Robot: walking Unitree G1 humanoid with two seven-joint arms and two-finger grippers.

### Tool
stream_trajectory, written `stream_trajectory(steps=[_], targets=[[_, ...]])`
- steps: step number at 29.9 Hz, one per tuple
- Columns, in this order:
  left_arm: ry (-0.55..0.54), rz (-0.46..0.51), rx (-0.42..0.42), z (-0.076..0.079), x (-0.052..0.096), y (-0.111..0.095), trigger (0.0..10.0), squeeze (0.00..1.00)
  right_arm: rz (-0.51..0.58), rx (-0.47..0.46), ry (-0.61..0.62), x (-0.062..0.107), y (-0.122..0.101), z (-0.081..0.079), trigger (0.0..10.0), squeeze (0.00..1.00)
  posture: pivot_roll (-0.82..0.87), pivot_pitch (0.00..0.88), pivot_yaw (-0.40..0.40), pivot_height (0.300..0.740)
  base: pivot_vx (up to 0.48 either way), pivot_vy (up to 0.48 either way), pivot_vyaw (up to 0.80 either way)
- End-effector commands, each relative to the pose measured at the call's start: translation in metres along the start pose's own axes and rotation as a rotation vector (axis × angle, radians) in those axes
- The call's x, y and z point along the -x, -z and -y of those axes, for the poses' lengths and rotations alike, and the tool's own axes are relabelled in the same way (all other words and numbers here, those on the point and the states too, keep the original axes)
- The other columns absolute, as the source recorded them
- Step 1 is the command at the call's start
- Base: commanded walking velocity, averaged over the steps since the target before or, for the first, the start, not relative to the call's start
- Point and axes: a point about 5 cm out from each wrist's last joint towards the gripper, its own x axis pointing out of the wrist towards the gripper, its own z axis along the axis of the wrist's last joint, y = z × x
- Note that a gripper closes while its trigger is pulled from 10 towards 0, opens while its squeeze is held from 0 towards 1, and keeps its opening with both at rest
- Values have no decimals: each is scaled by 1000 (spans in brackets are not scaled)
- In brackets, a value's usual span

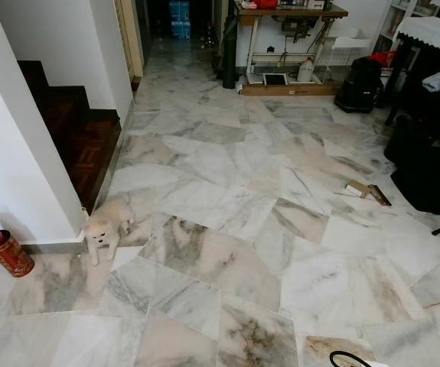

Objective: Sweep floor

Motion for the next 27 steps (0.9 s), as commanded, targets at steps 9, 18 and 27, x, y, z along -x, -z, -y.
stream_trajectory(steps=[9,18,27], targets=[[21,-21,-4,3,2,8,10000,0,18,-10,1,0,-1,3,10000,0,35,0,-31,740,-89,0,0],[23,-14,2,4,2,7,10000,0,19,35,-6,0,-3,4,10000,0,37,0,-39,740,-269,0,140],[21,-17,10,4,2,6,10000,0,21,12,0,0,-4,4,10000,0,38,4,-39,740,-263,0,178]])
